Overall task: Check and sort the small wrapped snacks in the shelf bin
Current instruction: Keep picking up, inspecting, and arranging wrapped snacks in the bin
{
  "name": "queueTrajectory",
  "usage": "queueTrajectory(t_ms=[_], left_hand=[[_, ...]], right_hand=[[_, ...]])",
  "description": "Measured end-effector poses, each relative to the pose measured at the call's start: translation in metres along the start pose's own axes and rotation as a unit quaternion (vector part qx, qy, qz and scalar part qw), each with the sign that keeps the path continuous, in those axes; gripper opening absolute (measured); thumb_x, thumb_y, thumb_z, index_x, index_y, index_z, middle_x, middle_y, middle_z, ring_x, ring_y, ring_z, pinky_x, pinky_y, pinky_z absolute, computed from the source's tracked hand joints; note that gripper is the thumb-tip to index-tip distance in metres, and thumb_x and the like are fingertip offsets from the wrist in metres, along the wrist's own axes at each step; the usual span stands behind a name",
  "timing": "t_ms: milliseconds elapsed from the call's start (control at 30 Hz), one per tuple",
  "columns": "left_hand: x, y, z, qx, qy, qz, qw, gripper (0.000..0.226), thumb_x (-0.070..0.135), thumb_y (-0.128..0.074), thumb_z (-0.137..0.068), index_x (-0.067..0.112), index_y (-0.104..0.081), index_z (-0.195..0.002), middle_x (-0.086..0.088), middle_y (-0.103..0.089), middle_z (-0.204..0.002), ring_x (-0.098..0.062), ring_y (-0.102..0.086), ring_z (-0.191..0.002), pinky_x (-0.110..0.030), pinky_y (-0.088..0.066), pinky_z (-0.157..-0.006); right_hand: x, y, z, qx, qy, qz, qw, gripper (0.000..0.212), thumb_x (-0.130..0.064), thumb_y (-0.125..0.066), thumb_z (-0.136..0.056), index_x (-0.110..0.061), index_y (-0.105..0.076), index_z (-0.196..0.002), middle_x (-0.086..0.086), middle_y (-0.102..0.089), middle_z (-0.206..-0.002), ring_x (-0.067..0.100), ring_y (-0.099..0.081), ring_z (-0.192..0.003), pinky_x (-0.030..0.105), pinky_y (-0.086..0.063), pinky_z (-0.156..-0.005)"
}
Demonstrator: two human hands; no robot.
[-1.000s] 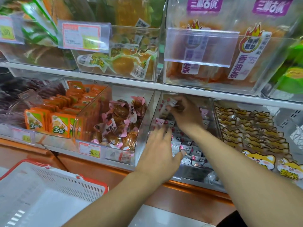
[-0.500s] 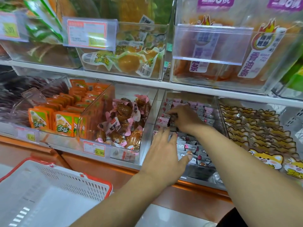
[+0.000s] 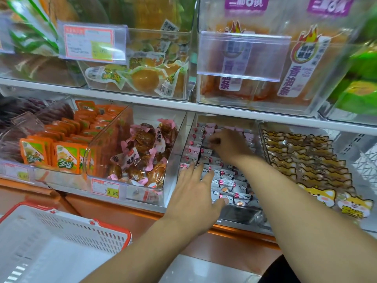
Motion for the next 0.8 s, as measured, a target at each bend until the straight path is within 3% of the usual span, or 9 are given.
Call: queueTrajectory(t_ms=[67,200,367,467,533,600,700,800], left_hand=[[0.000,0.000,0.000,-0.001,-0.001,-0.003,1.000,0.080,0.065,-0.049,-0.094,0.026,-0.023,-0.158,-0.004,-0.016,-0.167,-0.023,-0.003,-0.154,-0.038,0.001,-0.124],[0.000,-0.001,-0.001,0.002,-0.008,-0.012,1.000,0.080,0.066,-0.048,-0.093,0.025,-0.024,-0.158,-0.004,-0.018,-0.167,-0.023,-0.005,-0.154,-0.038,0.002,-0.124],[-0.001,0.001,0.000,0.012,-0.005,-0.009,1.000,0.078,0.065,-0.051,-0.092,0.027,-0.028,-0.157,-0.003,-0.020,-0.166,-0.021,-0.008,-0.153,-0.034,-0.001,-0.123],[0.002,0.014,0.002,0.045,-0.006,0.077,0.996,0.070,0.056,-0.060,-0.093,0.027,-0.037,-0.153,0.003,-0.030,-0.161,-0.014,-0.020,-0.149,-0.030,-0.015,-0.121],[-0.003,0.034,0.005,0.099,0.016,0.200,0.975,0.058,0.044,-0.067,-0.093,0.029,-0.047,-0.145,0.010,-0.045,-0.151,-0.004,-0.037,-0.138,-0.025,-0.029,-0.116],[-0.017,0.054,0.012,0.164,0.059,0.337,0.925,0.043,0.032,-0.072,-0.091,0.032,-0.058,-0.131,0.016,-0.060,-0.131,0.005,-0.054,-0.119,-0.019,-0.044,-0.105],[-0.044,0.068,0.024,0.204,0.126,0.448,0.861,0.037,0.031,-0.078,-0.086,0.034,-0.060,-0.118,0.017,-0.067,-0.111,0.005,-0.066,-0.095,-0.014,-0.056,-0.078],[-0.058,0.059,0.029,0.138,0.162,0.515,0.830,0.050,0.044,-0.080,-0.074,0.026,-0.063,-0.117,0.008,-0.072,-0.105,-0.003,-0.072,-0.082,-0.016,-0.056,-0.065]], right_hand=[[-0.006,-0.003,-0.002,-0.015,0.013,0.033,0.999,0.019,-0.028,-0.068,-0.095,-0.019,-0.077,-0.109,0.002,-0.076,-0.110,0.019,-0.071,-0.097,0.041,-0.055,-0.095],[-0.006,-0.004,-0.002,0.011,-0.007,0.065,0.998,0.016,-0.024,-0.065,-0.097,-0.025,-0.078,-0.106,-0.005,-0.075,-0.113,0.017,-0.070,-0.101,0.041,-0.056,-0.094],[-0.003,0.029,0.003,0.165,-0.040,-0.098,0.981,0.018,-0.028,-0.056,-0.102,-0.021,-0.072,-0.099,-0.008,-0.073,-0.096,0.010,-0.067,-0.088,0.028,-0.053,-0.077],[0.002,0.051,0.020,0.241,-0.058,-0.169,0.954,0.022,-0.041,-0.056,-0.101,-0.023,-0.065,-0.092,-0.019,-0.063,-0.082,-0.004,-0.060,-0.076,0.006,-0.042,-0.066],[0.009,0.061,0.037,0.283,-0.078,-0.240,0.925,0.023,-0.039,-0.061,-0.099,-0.018,-0.068,-0.092,-0.012,-0.069,-0.086,0.002,-0.066,-0.079,0.019,-0.053,-0.073],[0.018,0.065,0.055,0.307,-0.101,-0.355,0.877,0.015,-0.028,-0.063,-0.099,-0.017,-0.070,-0.091,-0.006,-0.073,-0.087,0.011,-0.070,-0.082,0.035,-0.059,-0.078],[0.018,0.050,0.079,0.259,-0.145,-0.573,0.764,0.011,-0.011,-0.063,-0.098,-0.014,-0.069,-0.089,-0.003,-0.076,-0.083,0.017,-0.073,-0.082,0.034,-0.062,-0.072],[0.004,0.020,0.104,0.146,-0.211,-0.645,0.720,0.011,-0.015,-0.063,-0.098,-0.006,-0.069,-0.096,0.007,-0.078,-0.090,0.018,-0.076,-0.079,0.027,-0.063,-0.065]])
Point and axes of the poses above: each hand's wrist, its own z-axis away from the middle knuckle, its own y-axis out of the back of the hand, x = y × z, the point moved 10 cm from there along -z, towards the middle knuckle
